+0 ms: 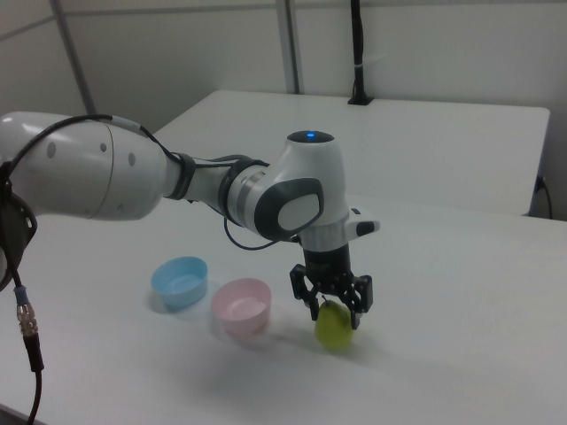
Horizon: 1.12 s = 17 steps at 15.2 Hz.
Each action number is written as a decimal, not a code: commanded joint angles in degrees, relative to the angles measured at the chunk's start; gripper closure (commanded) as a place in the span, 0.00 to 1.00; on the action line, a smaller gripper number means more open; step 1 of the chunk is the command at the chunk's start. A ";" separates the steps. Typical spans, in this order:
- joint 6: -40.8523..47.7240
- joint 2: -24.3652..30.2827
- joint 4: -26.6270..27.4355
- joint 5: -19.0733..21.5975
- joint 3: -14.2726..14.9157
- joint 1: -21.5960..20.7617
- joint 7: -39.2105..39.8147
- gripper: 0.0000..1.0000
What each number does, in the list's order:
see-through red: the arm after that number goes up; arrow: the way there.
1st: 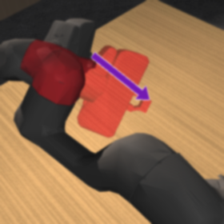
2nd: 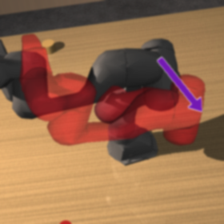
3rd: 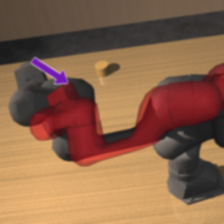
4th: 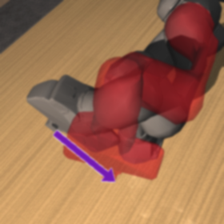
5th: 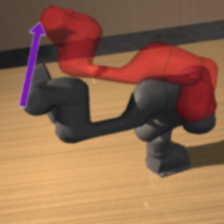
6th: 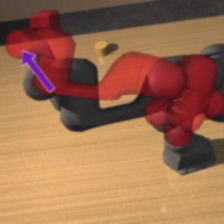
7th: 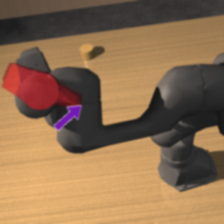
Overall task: Place the pear in the bowl
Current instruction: 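Close the gripper on the pear and lift it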
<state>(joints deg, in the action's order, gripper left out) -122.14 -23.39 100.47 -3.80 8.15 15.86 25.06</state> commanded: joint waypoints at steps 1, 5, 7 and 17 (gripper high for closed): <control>-1.52 0.98 1.48 -0.77 0.20 -0.04 1.74 0.56; -0.91 2.03 1.48 -0.77 0.20 0.67 3.24 0.72; 0.32 3.96 2.00 -0.77 0.20 1.28 4.20 0.72; 14.73 13.02 1.83 -0.50 -0.42 -3.89 -4.91 0.71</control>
<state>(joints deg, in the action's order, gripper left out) -110.65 -14.09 100.49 -3.80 7.72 16.26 27.24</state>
